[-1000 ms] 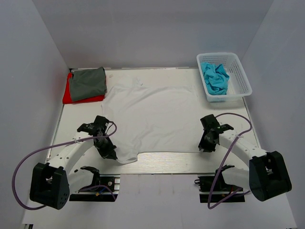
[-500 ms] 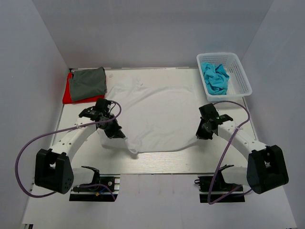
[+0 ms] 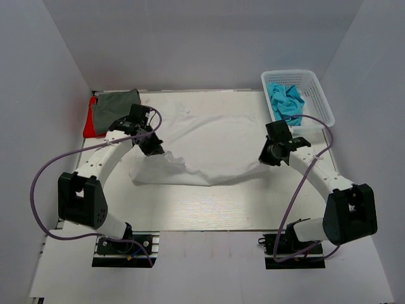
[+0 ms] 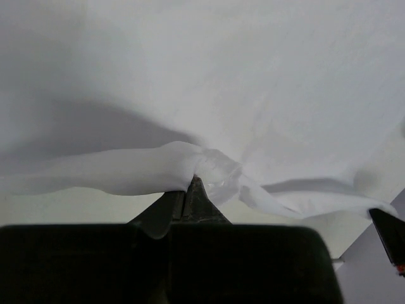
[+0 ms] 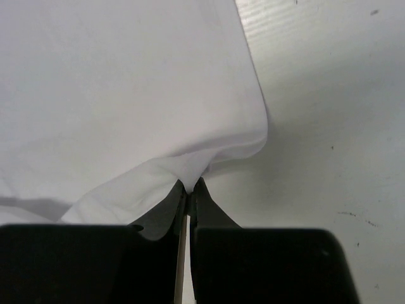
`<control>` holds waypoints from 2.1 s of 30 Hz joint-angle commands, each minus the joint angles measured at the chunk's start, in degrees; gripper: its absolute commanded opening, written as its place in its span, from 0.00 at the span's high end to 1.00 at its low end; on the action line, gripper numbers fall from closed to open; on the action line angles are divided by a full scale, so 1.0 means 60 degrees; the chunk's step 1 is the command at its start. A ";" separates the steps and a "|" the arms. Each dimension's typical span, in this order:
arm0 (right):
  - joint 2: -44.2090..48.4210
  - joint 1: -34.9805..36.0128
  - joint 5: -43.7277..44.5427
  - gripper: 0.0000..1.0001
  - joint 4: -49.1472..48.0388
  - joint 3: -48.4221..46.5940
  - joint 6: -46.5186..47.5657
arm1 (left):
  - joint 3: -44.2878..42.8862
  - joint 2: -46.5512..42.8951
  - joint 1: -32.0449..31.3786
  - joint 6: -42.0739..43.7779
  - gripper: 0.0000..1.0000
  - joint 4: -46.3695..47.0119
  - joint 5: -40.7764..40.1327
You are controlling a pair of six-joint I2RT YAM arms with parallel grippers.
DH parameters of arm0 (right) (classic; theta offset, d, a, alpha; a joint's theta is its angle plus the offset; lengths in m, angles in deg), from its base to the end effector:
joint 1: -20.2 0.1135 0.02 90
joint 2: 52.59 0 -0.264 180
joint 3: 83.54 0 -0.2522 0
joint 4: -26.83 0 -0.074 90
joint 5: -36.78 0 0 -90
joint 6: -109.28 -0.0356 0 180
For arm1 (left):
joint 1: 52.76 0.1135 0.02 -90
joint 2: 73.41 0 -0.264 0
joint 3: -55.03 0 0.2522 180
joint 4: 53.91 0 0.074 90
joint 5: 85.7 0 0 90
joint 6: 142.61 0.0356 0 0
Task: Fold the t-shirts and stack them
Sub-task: Fold the flattened tshirt in 1/3 of the way
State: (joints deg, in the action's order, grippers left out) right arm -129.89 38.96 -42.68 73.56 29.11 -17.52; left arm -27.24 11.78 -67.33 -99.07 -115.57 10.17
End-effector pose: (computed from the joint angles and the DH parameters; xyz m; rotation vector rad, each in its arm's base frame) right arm 0.2580 0.0807 0.2364 0.4675 2.4980 0.1470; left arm 0.2862 -0.0782 0.2649 -0.7321 2.6793 -0.4407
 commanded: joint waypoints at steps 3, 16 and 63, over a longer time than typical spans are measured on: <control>-0.0344 -0.0270 0.0585 1.00 -0.0442 -0.1001 0.0346 | -0.0944 0.0362 0.0215 -0.0050 1.00 0.0337 -0.0845; -0.2116 -0.0725 0.0441 1.00 -0.0939 -0.1967 0.0112 | -0.2377 0.2060 0.0392 0.0126 1.00 0.1084 -0.1986; -0.5384 0.0007 -0.0483 0.10 -0.4045 -0.3170 0.0698 | 0.0872 0.1520 0.0392 0.0697 0.00 0.1992 -0.1813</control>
State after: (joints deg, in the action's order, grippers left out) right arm -162.67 38.96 -47.22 49.21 11.69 -13.32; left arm -19.53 23.21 -65.26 -95.33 -103.77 -0.63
